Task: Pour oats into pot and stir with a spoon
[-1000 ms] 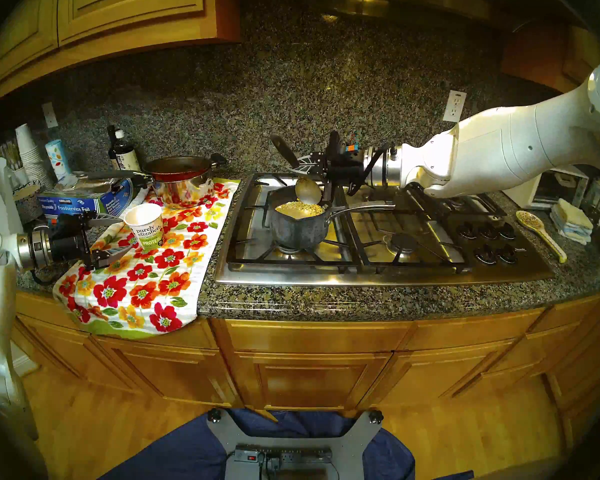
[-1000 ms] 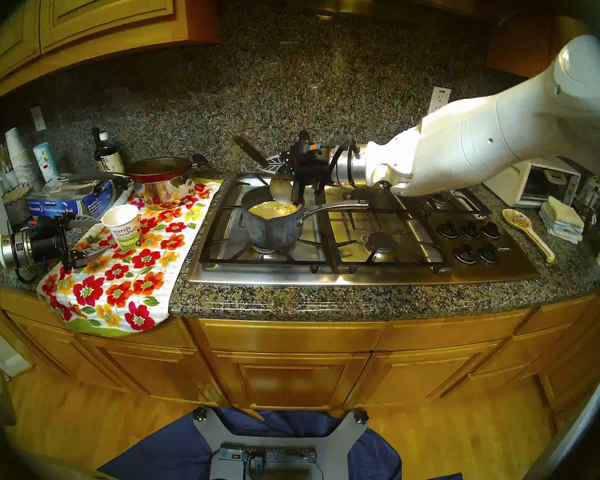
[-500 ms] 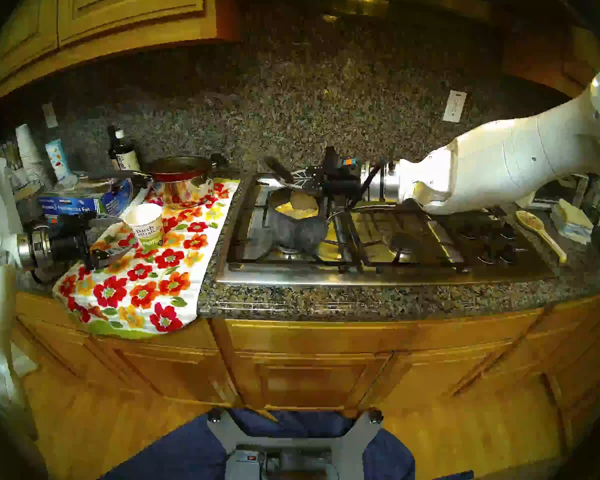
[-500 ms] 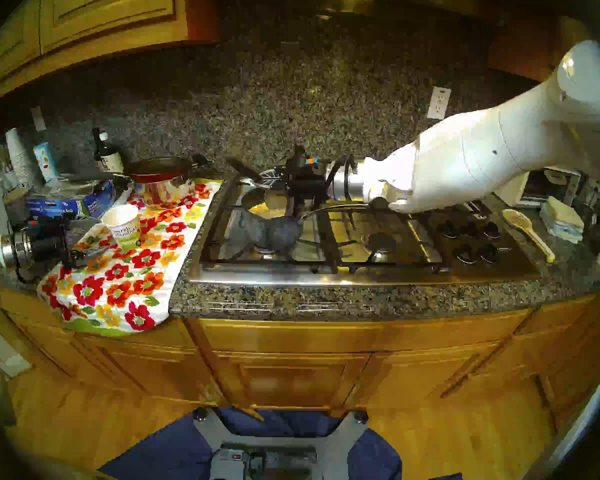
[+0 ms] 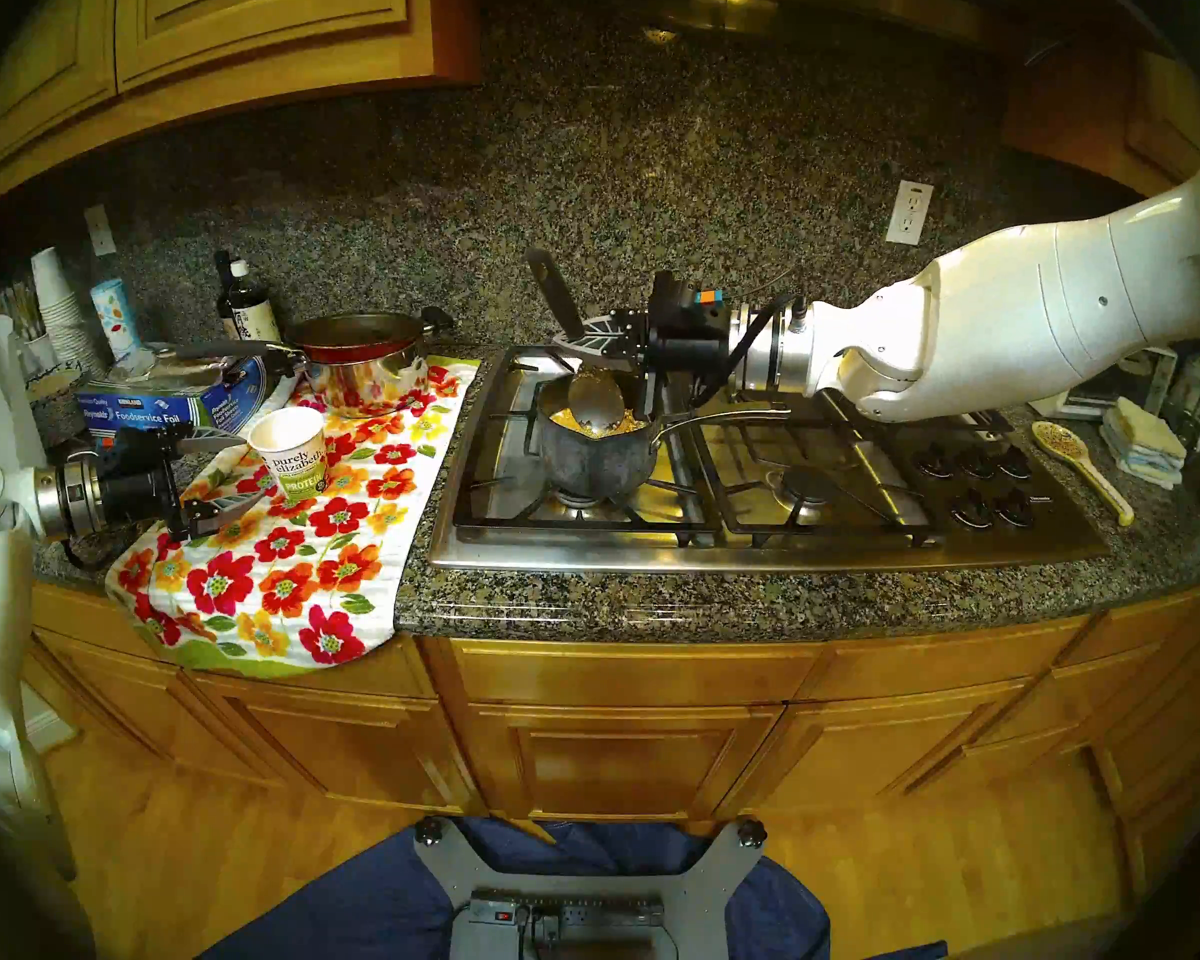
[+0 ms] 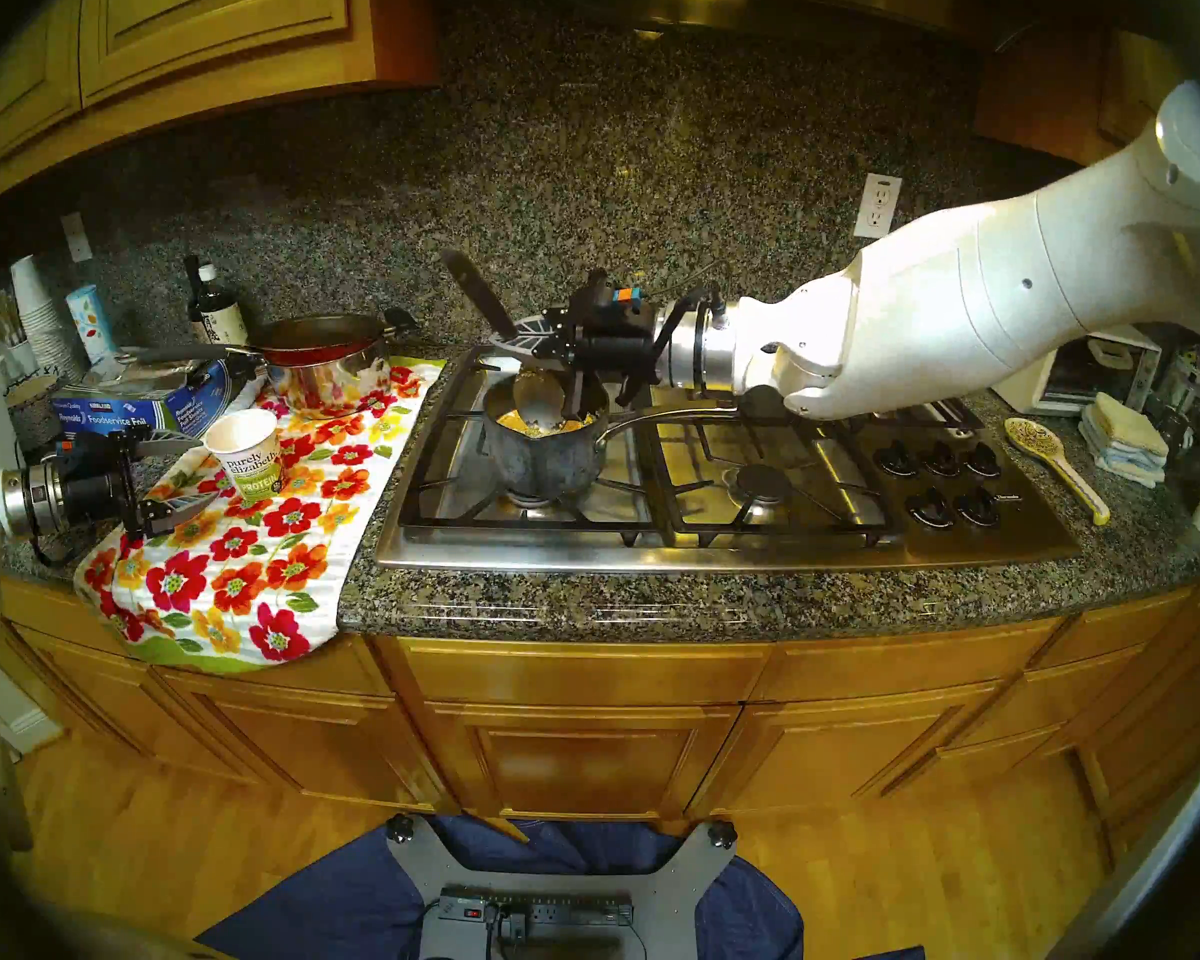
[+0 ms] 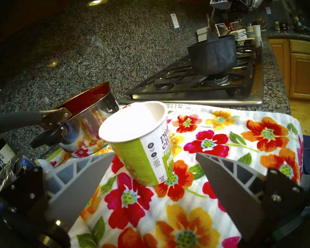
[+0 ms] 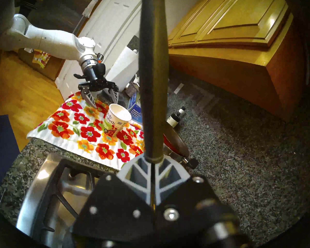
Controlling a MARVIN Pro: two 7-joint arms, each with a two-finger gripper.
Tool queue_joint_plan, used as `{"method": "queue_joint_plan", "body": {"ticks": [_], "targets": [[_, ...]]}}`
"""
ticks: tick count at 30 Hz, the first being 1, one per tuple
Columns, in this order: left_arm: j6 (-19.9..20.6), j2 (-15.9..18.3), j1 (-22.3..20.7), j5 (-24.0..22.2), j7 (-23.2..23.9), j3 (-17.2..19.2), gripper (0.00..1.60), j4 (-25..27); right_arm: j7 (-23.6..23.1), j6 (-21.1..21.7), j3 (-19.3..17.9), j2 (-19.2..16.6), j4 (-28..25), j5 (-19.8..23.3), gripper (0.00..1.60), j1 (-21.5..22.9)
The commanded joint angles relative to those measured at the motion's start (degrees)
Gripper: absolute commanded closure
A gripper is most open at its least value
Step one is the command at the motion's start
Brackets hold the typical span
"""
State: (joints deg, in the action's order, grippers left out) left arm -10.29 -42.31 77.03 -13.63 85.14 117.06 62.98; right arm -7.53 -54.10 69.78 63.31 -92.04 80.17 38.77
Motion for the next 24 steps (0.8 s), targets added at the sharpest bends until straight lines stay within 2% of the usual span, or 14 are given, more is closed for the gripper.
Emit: {"method": "queue_joint_plan", "body": {"ticks": [1, 24], "targets": [[-0.01, 0.94, -1.33, -1.13, -0.14, 0.66, 0.0, 0.81, -0.74, -0.1, -1.25, -1.68, -0.25, 1.81, 1.6, 4.34], [-0.06, 1.03, -1.45, -1.39, -0.14, 0.57, 0.0, 0.64, -1.44, -0.03, -1.51, -0.1, -2.31, 3.43, 1.6, 1.62]]}}
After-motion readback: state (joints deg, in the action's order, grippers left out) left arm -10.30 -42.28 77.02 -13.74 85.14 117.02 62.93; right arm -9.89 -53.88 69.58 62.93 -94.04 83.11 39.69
